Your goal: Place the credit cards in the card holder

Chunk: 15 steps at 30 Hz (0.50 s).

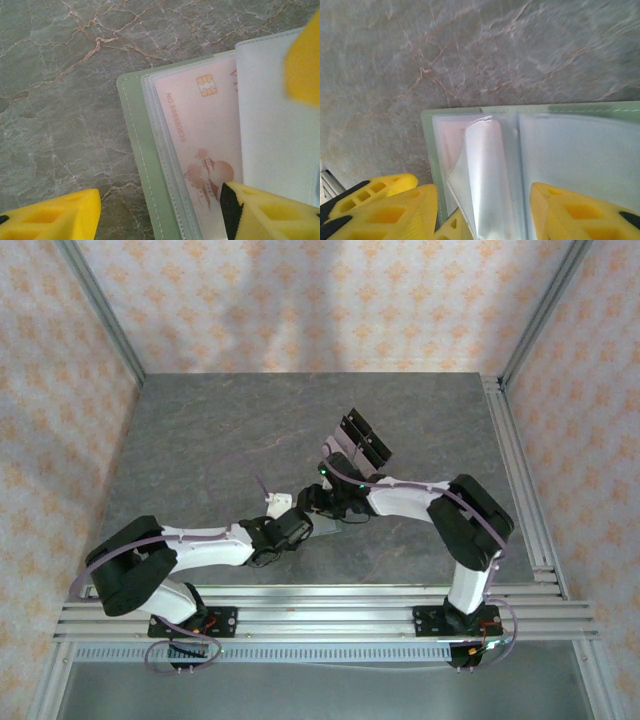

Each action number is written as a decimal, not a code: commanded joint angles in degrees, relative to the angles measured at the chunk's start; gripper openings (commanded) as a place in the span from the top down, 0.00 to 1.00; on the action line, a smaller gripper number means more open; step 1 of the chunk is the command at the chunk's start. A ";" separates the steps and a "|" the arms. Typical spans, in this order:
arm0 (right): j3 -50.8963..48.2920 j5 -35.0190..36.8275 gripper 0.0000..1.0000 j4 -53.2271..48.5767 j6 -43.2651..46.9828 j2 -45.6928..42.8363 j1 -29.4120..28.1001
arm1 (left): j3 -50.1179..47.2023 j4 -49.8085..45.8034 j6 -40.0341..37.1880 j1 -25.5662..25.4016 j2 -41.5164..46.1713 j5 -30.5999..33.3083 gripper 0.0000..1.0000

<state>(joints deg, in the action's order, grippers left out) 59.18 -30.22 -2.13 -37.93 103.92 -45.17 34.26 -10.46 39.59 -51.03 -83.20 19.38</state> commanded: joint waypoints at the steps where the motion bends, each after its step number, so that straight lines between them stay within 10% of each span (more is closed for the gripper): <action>1: 4.06 -1.11 0.48 1.00 -1.17 2.10 -1.77 | -1.06 -1.91 0.48 -0.30 4.15 2.51 0.34; 7: 9.17 -2.97 0.48 1.58 -3.40 6.26 -3.94 | -3.66 -9.50 2.51 -0.30 17.09 5.37 0.20; 9: 10.38 -3.84 0.48 2.20 -4.51 7.59 -4.05 | -3.85 -12.82 3.23 -0.30 21.86 7.45 0.02; 15: 13.52 -3.82 0.48 -0.92 -3.40 6.11 -3.59 | -3.34 -18.57 6.25 -0.13 32.35 15.04 0.00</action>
<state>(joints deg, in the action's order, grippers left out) 70.13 -33.89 -1.13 -41.78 111.37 -49.08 31.22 -23.38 43.18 -51.03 -53.71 27.11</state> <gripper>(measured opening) 0.519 0.995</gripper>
